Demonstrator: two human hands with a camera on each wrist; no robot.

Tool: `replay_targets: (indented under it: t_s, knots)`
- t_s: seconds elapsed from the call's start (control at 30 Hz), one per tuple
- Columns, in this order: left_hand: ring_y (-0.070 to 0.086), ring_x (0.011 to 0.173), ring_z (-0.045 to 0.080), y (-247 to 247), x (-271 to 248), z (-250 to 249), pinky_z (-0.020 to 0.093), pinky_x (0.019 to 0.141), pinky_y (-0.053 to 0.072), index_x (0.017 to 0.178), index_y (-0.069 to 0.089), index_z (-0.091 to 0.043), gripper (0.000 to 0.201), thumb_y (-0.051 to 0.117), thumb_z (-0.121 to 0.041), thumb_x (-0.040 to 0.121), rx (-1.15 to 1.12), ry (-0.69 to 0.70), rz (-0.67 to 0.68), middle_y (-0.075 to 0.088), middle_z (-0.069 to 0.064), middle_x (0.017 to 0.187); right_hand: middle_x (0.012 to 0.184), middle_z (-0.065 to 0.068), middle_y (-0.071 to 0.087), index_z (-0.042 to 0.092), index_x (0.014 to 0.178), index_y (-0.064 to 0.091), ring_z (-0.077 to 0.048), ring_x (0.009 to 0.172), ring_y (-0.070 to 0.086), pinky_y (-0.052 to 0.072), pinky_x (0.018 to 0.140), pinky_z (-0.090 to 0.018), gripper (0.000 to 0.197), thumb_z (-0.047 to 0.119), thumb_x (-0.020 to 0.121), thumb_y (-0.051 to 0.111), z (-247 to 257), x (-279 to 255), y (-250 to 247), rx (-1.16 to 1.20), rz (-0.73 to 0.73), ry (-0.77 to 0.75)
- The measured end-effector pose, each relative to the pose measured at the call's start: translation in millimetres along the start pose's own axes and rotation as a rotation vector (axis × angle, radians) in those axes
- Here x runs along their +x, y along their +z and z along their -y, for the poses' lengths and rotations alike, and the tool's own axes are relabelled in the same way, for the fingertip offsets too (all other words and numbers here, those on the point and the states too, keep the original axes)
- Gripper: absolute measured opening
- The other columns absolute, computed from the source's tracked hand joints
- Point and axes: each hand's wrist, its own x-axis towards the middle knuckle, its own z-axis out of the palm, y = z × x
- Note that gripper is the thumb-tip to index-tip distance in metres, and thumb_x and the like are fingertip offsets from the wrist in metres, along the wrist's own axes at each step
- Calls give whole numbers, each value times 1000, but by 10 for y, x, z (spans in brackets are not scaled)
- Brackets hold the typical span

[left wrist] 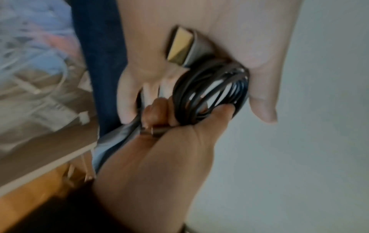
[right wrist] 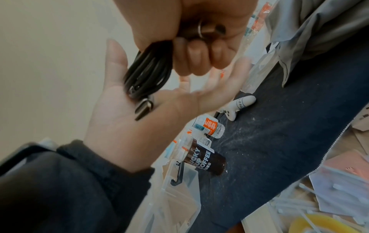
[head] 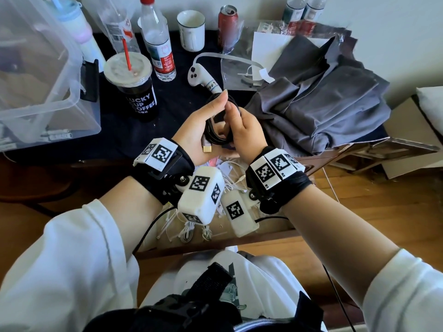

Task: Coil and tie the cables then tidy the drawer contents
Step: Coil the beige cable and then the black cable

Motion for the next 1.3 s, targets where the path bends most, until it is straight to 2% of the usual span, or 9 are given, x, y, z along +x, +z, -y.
replay_targets:
  t_s: [0.13, 0.3, 0.4, 0.5, 0.67, 0.8, 0.87, 1.1, 1.3]
  knots:
    - [66, 100, 28, -37, -33, 18, 49, 79, 55, 97, 73, -15, 38, 80, -35, 66, -29, -73, 176, 67, 14, 107, 86, 8, 48, 31, 80, 53, -13, 95, 44, 28, 88, -32, 31, 39, 101, 32, -78, -24, 21, -218, 26, 25]
    - [65, 76, 17, 8, -118, 10, 46, 77, 58, 68, 72, -20, 10, 63, -19, 72, 184, -134, 103, 68, 1, 75, 102, 4, 32, 24, 112, 57, -18, 102, 31, 19, 89, -34, 36, 44, 99, 30, -224, 31, -15, -639, 85, 25]
    - [58, 87, 18, -55, -132, 13, 56, 83, 49, 62, 71, -25, 9, 67, -24, 70, 313, -196, 100, 63, -6, 70, 103, 4, 29, 23, 107, 57, -15, 98, 26, 19, 90, -35, 38, 47, 98, 30, -239, 44, -35, -702, 116, 13]
    - [62, 90, 17, -114, -137, 6, 55, 79, 52, 82, 68, -23, 15, 75, -21, 68, 360, -178, 71, 65, -6, 72, 103, 4, 32, 27, 91, 56, -12, 98, 26, 18, 90, -33, 34, 48, 98, 31, -196, 33, -12, -624, 99, 14]
    - [54, 58, 12, -148, -156, -24, 25, 54, 54, 85, 64, -11, 28, 72, -14, 58, 409, -142, -42, 59, 0, 61, 100, -5, 37, 19, 95, 57, -1, 83, 38, 34, 89, -25, 20, 36, 96, 45, -187, 91, -22, -354, 220, -33]
    - [43, 48, 7, -257, -165, -25, 19, 45, 35, 91, 66, -15, 33, 72, -11, 59, 481, -166, -101, 51, -3, 55, 64, 4, 42, 21, 110, 50, 3, 49, 45, 36, 52, -11, 19, 31, 95, 45, -111, 129, -132, -75, 231, -87]
    - [37, 43, 6, -272, -162, -1, 17, 40, 27, 82, 61, -14, 21, 72, -4, 68, 580, -160, -99, 48, -2, 58, 62, 7, 44, 21, 104, 50, 2, 44, 44, 35, 47, -10, 15, 32, 98, 42, -24, 118, -134, -62, 349, -53]
    - [29, 38, 5, -301, -153, 58, 13, 39, 21, 61, 60, -16, 29, 58, 3, 83, 710, -168, -130, 47, -5, 45, 67, 7, 52, 27, 77, 39, -13, 66, 53, 44, 66, -31, 38, 64, 85, 47, 71, 159, 91, -596, 436, -106]
    - [30, 35, 3, -511, -200, 109, 16, 38, 19, 72, 58, -13, 19, 64, 4, 79, 622, -209, -152, 48, -6, 46, 65, 6, 54, 26, 71, 47, -16, 71, 57, 48, 71, -37, 31, 49, 91, 48, -50, 184, 356, -497, 435, -128]
